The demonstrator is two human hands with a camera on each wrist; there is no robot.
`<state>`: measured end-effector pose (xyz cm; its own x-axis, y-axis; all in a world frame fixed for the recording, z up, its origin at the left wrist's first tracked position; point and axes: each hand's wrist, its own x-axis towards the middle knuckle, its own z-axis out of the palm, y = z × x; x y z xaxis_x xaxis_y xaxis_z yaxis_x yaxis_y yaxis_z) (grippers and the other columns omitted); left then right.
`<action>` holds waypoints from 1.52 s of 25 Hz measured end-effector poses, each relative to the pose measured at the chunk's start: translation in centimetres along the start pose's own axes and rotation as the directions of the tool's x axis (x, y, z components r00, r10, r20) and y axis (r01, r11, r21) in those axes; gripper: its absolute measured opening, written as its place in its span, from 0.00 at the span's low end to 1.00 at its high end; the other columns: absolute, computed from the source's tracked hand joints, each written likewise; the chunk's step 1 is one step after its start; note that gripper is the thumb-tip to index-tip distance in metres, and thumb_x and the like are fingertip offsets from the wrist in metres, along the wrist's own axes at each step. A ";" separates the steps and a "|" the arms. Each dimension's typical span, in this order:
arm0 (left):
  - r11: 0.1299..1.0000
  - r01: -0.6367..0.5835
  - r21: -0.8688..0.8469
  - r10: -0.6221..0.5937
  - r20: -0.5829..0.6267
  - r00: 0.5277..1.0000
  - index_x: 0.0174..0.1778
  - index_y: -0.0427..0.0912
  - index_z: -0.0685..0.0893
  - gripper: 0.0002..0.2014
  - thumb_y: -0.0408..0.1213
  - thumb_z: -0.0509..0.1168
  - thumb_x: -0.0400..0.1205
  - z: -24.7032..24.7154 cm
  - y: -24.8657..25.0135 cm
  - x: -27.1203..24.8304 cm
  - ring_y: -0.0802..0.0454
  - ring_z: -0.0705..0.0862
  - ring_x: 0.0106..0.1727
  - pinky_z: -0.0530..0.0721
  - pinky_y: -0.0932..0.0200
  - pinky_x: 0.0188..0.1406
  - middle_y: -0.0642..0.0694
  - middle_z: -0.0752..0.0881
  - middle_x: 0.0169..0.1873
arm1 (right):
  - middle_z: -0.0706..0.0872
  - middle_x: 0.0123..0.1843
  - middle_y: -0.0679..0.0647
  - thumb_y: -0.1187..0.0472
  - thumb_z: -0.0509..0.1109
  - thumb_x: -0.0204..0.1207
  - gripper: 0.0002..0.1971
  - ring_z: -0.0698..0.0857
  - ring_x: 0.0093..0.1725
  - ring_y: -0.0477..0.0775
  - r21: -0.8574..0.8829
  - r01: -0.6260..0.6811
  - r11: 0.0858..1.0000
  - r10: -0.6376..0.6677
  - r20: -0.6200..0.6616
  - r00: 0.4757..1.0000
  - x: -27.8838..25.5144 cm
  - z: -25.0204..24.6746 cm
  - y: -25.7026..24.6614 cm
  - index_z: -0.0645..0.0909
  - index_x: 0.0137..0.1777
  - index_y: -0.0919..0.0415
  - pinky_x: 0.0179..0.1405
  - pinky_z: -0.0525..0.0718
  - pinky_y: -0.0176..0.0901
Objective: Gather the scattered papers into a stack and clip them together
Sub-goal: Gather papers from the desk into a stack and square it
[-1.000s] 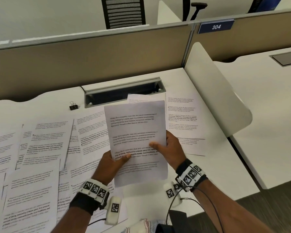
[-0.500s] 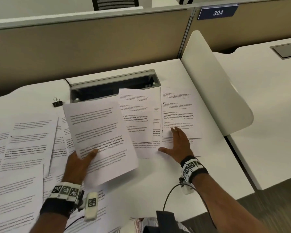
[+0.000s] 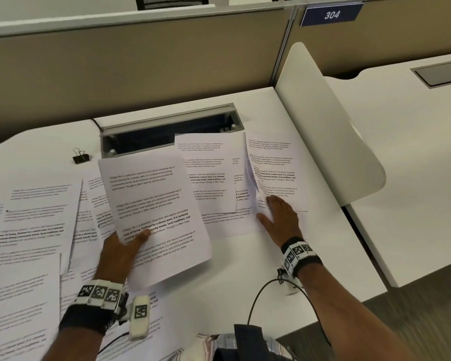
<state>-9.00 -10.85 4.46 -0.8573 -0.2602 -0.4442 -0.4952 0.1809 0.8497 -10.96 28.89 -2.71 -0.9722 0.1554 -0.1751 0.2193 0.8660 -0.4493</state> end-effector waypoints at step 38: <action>0.996 0.020 0.086 -0.041 0.248 0.968 0.61 0.54 0.83 0.17 0.37 0.78 0.79 8.5 -1.0 1.6 0.56 0.86 0.54 0.83 0.57 0.61 0.61 0.88 0.50 | 0.62 0.88 0.52 0.42 0.66 0.81 0.36 0.61 0.85 0.56 0.043 0.099 0.994 -0.106 0.200 0.974 -1.8 3.0 -7.3 0.61 0.85 0.54 0.83 0.58 0.59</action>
<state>-11.12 -3.40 0.52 -0.8443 -0.0238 -0.5353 -0.5227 0.2565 0.8131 -10.54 20.89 -1.75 -0.9538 -0.0352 -0.2983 0.1253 0.8559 -0.5017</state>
